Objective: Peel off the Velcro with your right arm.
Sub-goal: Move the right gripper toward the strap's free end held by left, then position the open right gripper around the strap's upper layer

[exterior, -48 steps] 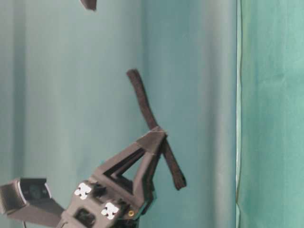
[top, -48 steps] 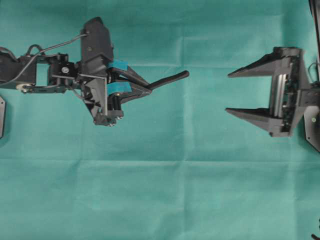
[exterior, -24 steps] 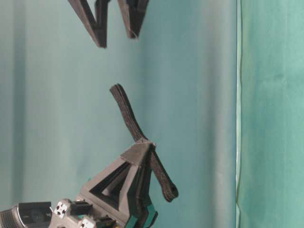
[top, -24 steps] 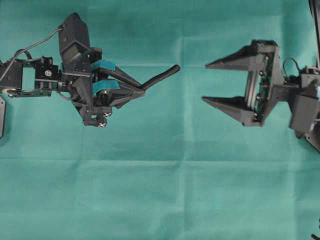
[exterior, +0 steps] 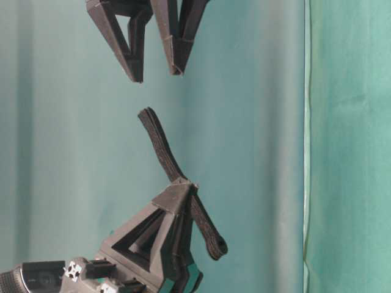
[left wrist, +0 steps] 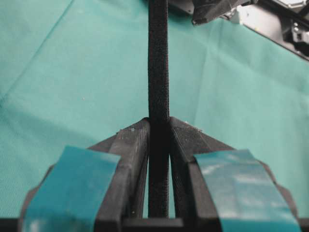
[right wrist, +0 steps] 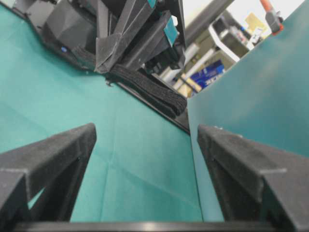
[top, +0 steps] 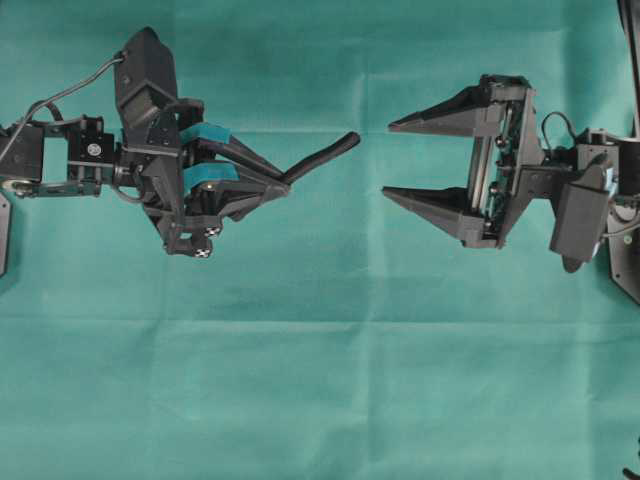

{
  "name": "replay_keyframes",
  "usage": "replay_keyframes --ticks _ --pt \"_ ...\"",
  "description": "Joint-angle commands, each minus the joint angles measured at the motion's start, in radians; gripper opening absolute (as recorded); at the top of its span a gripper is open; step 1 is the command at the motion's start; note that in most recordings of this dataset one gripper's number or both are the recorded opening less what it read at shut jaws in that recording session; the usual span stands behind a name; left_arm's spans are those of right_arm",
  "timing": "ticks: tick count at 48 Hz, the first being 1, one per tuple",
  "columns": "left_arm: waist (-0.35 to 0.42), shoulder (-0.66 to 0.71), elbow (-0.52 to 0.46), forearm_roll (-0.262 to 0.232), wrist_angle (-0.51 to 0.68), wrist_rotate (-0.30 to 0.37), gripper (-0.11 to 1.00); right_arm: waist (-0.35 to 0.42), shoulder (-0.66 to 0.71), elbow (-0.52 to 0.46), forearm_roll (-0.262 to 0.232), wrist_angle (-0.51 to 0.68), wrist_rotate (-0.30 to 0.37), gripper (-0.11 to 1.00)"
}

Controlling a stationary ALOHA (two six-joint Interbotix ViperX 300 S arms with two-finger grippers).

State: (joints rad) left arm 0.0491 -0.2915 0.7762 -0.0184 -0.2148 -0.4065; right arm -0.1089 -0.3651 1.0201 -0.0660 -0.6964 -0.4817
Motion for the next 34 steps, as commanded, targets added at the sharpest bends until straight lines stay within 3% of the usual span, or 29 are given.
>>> replay_keyframes --ticks 1,26,34 --pt "0.000 -0.014 -0.008 -0.002 -0.015 -0.002 0.10 -0.003 0.006 -0.025 0.000 -0.023 0.000 0.81" --pt "0.000 -0.015 0.005 -0.002 -0.025 -0.002 0.10 -0.003 0.087 -0.069 -0.002 -0.040 -0.002 0.81" --pt "-0.002 -0.015 0.005 -0.002 -0.028 -0.002 0.10 -0.003 0.104 -0.071 -0.023 -0.066 -0.002 0.81"
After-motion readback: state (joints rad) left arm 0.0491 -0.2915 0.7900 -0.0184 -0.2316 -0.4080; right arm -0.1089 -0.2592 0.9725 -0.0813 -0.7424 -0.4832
